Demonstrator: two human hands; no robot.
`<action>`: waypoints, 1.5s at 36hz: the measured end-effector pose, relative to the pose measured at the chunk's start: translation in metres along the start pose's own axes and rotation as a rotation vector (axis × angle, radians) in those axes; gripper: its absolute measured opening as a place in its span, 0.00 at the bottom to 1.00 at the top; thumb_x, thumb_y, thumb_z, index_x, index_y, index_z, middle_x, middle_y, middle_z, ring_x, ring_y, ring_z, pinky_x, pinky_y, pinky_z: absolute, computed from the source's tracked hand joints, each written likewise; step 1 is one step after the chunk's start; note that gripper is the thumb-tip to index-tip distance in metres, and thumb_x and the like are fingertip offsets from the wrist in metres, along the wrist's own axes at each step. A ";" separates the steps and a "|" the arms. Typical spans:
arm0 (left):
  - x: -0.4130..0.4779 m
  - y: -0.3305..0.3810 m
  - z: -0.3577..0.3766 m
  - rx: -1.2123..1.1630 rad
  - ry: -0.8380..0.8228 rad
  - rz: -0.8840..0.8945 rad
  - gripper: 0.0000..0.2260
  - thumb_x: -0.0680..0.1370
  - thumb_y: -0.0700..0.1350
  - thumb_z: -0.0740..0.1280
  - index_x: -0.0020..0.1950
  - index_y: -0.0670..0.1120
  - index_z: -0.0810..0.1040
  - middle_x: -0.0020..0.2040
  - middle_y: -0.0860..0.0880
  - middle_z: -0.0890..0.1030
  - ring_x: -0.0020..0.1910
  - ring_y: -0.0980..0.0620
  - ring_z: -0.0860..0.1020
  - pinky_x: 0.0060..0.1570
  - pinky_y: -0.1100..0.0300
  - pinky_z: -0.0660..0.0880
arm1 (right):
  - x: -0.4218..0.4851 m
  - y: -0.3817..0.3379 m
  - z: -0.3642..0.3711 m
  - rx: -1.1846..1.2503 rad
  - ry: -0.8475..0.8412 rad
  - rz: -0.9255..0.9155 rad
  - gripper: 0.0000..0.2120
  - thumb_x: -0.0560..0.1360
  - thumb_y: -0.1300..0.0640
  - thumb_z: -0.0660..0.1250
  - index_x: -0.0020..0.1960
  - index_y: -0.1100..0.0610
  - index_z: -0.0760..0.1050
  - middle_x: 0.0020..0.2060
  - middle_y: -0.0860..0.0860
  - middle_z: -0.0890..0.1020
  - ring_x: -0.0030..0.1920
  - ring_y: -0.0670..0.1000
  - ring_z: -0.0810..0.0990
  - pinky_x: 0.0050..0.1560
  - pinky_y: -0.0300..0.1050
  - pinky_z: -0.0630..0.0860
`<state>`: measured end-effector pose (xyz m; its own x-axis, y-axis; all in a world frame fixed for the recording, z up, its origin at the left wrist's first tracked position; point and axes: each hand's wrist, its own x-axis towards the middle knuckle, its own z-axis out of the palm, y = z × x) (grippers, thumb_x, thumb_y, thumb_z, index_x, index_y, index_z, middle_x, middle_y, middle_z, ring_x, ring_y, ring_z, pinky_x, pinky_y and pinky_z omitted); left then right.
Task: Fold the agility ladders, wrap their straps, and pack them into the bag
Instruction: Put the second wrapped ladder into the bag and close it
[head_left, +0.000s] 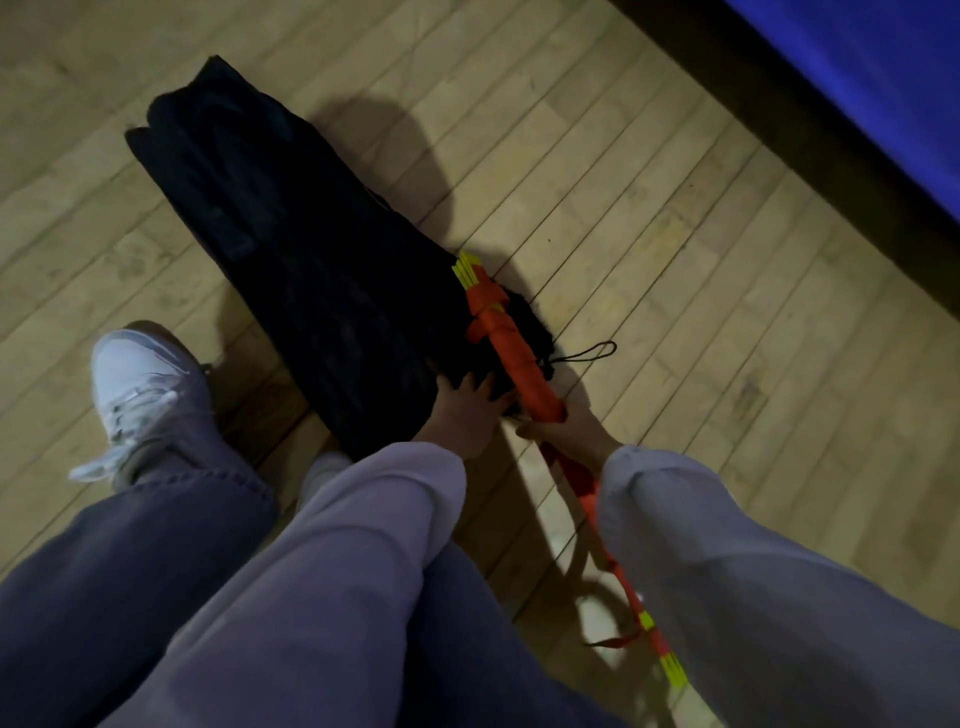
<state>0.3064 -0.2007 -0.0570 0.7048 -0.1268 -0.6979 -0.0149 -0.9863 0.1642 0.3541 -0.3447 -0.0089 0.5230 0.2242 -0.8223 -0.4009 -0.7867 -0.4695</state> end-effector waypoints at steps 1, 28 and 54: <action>-0.001 -0.001 0.001 -0.007 0.015 -0.045 0.26 0.82 0.55 0.54 0.79 0.55 0.49 0.78 0.43 0.54 0.73 0.37 0.58 0.69 0.36 0.57 | 0.001 0.003 0.000 -0.001 0.009 0.004 0.13 0.72 0.64 0.72 0.54 0.60 0.72 0.39 0.55 0.79 0.38 0.54 0.77 0.32 0.33 0.73; -0.073 -0.064 -0.076 -0.908 0.526 -0.344 0.10 0.72 0.29 0.59 0.42 0.41 0.76 0.43 0.44 0.79 0.44 0.45 0.77 0.37 0.59 0.68 | -0.043 -0.001 0.007 0.054 0.015 -0.026 0.13 0.73 0.59 0.72 0.54 0.59 0.71 0.31 0.52 0.79 0.28 0.49 0.77 0.39 0.42 0.75; -0.138 -0.109 -0.127 -0.781 0.707 -0.438 0.25 0.73 0.30 0.65 0.70 0.36 0.70 0.68 0.42 0.67 0.62 0.41 0.72 0.58 0.53 0.71 | -0.094 -0.051 0.006 -0.019 -0.151 -0.154 0.12 0.73 0.69 0.67 0.54 0.59 0.71 0.33 0.52 0.75 0.26 0.44 0.75 0.25 0.33 0.72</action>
<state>0.3006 -0.0626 0.1098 0.7864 0.5435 -0.2936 0.6015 -0.5651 0.5647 0.3210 -0.3227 0.0904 0.4576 0.4254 -0.7808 -0.3096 -0.7469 -0.5884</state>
